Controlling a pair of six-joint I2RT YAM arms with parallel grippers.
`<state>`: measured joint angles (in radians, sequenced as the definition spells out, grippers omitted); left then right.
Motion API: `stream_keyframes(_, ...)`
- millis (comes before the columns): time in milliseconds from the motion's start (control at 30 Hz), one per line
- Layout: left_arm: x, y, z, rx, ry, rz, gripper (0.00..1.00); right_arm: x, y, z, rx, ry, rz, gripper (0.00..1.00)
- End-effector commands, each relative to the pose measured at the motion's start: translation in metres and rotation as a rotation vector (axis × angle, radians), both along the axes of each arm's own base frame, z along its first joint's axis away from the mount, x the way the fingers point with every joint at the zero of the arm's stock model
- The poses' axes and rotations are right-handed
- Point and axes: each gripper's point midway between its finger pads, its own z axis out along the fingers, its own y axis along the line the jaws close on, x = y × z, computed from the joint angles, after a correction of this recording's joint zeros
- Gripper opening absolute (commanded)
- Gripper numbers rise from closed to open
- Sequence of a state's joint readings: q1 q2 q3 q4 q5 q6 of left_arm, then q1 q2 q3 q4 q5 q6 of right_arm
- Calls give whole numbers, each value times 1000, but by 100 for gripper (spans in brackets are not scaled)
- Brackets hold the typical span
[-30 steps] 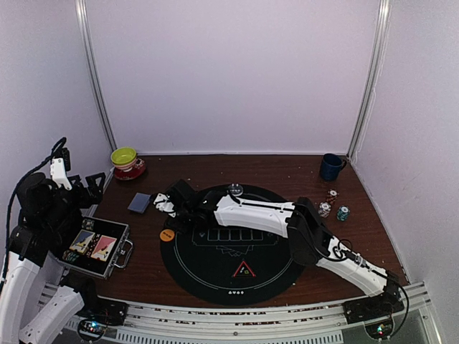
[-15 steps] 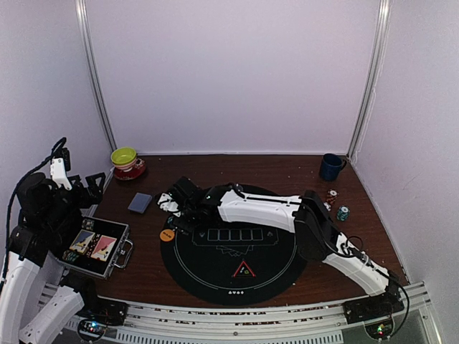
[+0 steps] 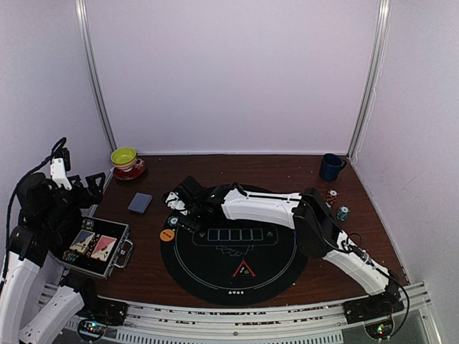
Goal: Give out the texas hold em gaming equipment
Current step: Adjust the poker chips pile in the big blind area.
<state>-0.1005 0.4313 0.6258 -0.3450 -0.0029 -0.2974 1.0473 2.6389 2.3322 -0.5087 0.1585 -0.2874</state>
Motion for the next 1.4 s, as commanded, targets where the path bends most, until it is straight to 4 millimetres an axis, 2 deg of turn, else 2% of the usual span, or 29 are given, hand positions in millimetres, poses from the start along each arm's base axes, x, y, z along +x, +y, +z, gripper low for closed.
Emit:
stream_keyframes(0, 1, 2, 8, 8, -39, 4, 98, 6, -1, -9, -16, -6, -19, 77)
stream_keyframes(467, 1, 2, 8, 7, -41, 4, 98, 9, 1, -19, -24, -11, -28, 78)
stream_keyframes(1000, 1, 2, 8, 7, -43, 3, 98, 14, 1, -16, -30, -40, -46, 78)
stream_keyframes(1067, 1, 1, 8, 7, -42, 3, 98, 15, 0, -7, -31, -51, -51, 79)
stream_keyframes(1167, 1, 2, 8, 8, -41, 5, 98, 13, -5, 19, -22, -66, -50, 79)
stream_keyframes(1300, 1, 1, 8, 7, -41, 1, 98, 5, -20, 71, 7, -85, -41, 80)
stream_keyframes(1367, 1, 1, 8, 7, -40, 1, 98, 0, -34, 96, 20, -88, -45, 85)
